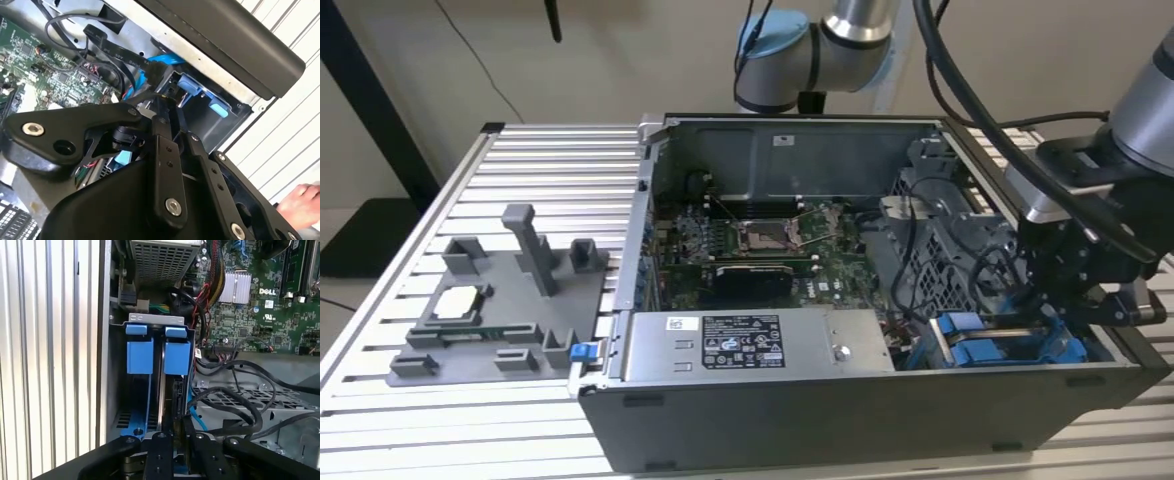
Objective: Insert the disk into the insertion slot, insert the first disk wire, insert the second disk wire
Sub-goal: 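Insert the first disk wire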
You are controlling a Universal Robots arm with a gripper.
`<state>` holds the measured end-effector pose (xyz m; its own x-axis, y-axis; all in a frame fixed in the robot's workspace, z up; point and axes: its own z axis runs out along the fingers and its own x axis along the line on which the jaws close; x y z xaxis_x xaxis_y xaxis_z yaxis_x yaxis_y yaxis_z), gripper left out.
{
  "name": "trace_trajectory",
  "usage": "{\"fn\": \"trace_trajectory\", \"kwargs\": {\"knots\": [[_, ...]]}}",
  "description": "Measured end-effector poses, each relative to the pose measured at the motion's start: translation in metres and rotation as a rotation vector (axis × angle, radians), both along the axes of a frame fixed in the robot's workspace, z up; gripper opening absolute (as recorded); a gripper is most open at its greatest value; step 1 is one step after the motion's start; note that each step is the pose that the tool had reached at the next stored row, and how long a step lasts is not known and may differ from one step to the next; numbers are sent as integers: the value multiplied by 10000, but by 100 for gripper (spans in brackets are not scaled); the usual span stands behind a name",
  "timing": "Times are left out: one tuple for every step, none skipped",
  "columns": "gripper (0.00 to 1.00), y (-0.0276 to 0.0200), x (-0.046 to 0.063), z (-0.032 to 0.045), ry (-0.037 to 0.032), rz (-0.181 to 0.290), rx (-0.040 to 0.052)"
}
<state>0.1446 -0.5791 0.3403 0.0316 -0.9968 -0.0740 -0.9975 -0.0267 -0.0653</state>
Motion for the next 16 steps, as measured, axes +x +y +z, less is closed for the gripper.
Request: {"fn": "trace_trajectory", "kwargs": {"knots": [[0, 6, -7, -1, -3, -22, -1], [0, 12, -9, -3, -4, -48, 0], [0, 18, -9, -5, -4, -75, 0], [0, 24, -9, -7, -4, -104, 0], [0, 28, -9, -9, -4, -128, 0], [0, 34, -10, -10, -4, -152, 0], [0, 39, -10, -11, -4, -171, 0], [0, 40, -10, -12, -4, -193, -1], [0, 40, -10, -13, -5, -220, -2], [0, 40, -8, -15, -4, -256, -3], [0, 40, -5, -17, -5, -290, -2], [0, 41, -4, -20, -5, -323, -3], [0, 40, -3, -23, -4, -359, -4], [0, 41, -1, -30, -7, -390, 2], [0, 41, -1, -34, -4, -424, 3], [0, 41, -1, -38, -4, -463, 0]]}}
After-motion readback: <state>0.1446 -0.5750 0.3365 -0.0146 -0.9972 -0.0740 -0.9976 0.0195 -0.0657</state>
